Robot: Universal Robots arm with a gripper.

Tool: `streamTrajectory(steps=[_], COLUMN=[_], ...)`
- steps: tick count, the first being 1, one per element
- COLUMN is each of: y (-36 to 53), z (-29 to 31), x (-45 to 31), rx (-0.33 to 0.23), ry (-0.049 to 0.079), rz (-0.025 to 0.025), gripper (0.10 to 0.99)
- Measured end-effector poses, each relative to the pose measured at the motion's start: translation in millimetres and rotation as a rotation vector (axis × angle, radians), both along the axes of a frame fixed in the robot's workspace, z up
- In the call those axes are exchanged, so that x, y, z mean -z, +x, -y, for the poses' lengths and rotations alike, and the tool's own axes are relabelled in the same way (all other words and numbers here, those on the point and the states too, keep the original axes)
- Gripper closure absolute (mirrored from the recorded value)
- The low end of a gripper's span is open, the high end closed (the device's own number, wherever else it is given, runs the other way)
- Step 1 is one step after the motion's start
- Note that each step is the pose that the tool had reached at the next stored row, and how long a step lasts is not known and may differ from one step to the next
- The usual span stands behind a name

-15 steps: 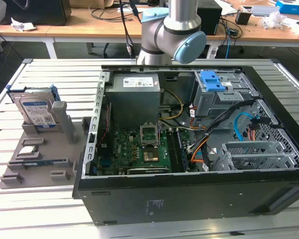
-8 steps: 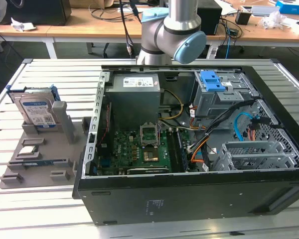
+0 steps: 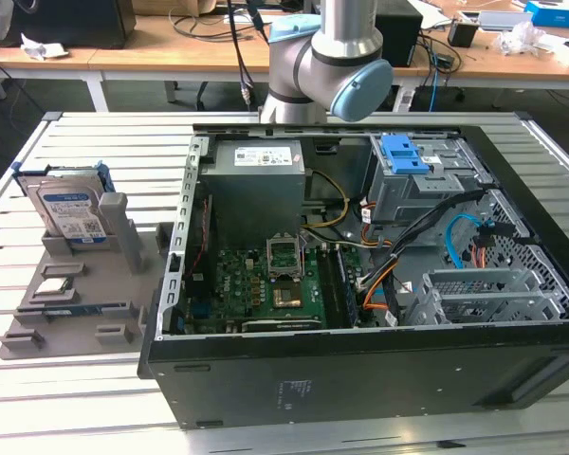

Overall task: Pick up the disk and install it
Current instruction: 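Pick up the disk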

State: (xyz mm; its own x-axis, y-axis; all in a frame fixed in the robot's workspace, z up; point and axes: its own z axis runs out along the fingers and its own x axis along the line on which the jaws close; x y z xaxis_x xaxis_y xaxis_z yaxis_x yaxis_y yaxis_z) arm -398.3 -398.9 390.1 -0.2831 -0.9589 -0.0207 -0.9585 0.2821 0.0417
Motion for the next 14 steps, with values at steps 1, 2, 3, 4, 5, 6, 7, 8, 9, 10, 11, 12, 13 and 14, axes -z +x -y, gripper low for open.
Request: streamTrajectory(steps=[1,2,3,4,5,6,7,8,9,10,11,12,13,14], y=[0.0,0.0,0.0,0.0,0.0,0.0,0.0,0.0,0.0,0.0,0.0,0.0,0.0,0.0], z=[0.0,0.0,0.0,0.0,0.0,0.0,0.0,0.0,0.0,0.0,0.0,0.0,0.0,0.0], x=[0.0,0.0,0.0,0.0,0.0,0.0,0.0,0.0,0.0,0.0,0.0,0.0,0.0,0.0], rx=[-0.014,-0.024,-0.038,-0.050,-0.055,-0.062,-0.069,-0.077,-0.087,-0.094,-0.103,-0.116,-0.128,-0.135], ry=[0.000,0.000,0.000,0.000,0.000,0.000,0.000,0.000,0.000,0.000,0.000,0.000,0.000,0.000], rz=[0.0000,0.0000,0.0000,0.0000,0.0000,0.0001,0.0000,0.0000,0.0000,0.0000,0.0000,0.0000,0.0000,0.0000], gripper=[0.980,0.980,0.980,0.980,0.980,0.980,0.980,0.980,0.980,0.980,0.980,0.980,0.980,0.980])
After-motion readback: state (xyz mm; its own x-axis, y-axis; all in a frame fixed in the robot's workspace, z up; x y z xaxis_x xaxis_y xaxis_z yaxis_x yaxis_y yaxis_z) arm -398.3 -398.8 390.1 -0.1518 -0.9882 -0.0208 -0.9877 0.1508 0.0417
